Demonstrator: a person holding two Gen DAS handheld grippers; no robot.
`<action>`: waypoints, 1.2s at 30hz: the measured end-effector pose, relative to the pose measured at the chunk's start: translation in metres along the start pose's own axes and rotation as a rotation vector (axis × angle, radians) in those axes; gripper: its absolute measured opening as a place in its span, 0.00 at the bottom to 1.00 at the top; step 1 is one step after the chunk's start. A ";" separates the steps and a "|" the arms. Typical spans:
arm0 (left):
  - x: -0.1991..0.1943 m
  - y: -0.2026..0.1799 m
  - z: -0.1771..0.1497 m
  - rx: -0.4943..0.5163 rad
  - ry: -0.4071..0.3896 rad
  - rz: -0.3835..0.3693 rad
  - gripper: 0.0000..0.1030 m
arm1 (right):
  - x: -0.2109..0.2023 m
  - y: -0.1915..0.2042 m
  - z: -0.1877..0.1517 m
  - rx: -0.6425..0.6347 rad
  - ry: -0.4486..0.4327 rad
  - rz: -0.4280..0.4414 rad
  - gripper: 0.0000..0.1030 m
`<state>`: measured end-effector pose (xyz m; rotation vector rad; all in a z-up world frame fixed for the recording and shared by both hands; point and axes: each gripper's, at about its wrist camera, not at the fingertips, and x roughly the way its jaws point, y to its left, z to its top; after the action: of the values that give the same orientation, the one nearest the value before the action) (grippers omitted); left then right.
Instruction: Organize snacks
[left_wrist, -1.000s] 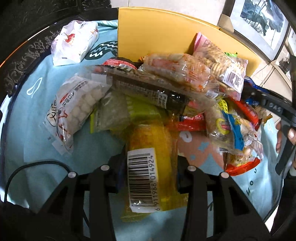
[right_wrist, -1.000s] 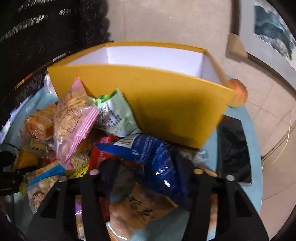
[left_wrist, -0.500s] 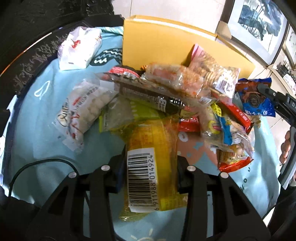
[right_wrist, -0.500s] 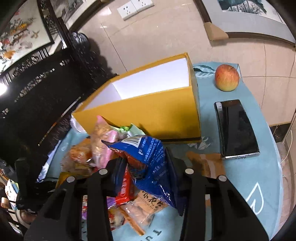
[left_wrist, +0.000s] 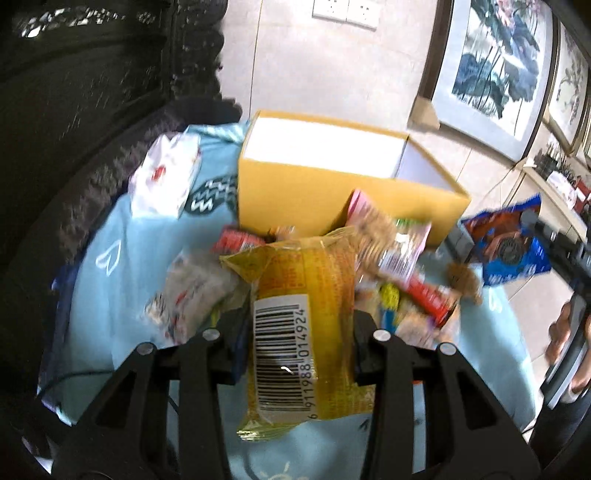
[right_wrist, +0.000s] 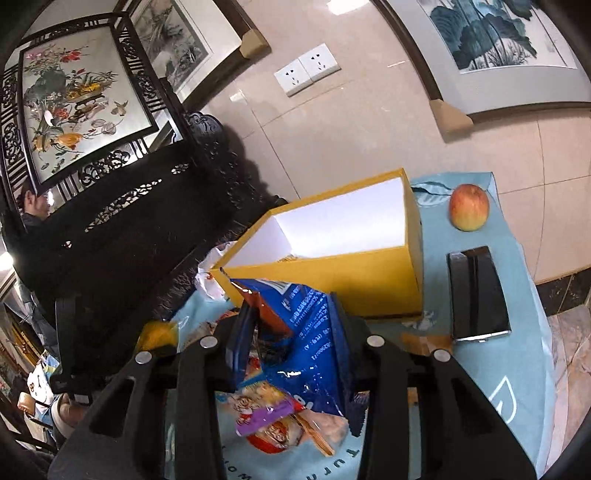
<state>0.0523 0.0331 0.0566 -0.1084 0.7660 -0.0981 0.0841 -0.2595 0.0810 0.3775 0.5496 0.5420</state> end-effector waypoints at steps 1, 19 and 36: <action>0.000 -0.004 0.006 0.007 -0.011 -0.006 0.39 | 0.002 0.000 0.000 0.000 0.008 0.011 0.38; 0.032 -0.050 0.106 0.046 -0.100 -0.050 0.39 | 0.026 0.008 0.054 -0.026 -0.032 0.060 0.37; 0.129 -0.055 0.151 0.056 -0.038 0.096 0.93 | 0.095 -0.023 0.077 -0.051 -0.121 -0.131 0.66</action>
<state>0.2476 -0.0283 0.0837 -0.0204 0.7288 -0.0257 0.2065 -0.2378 0.0941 0.3216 0.4397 0.4036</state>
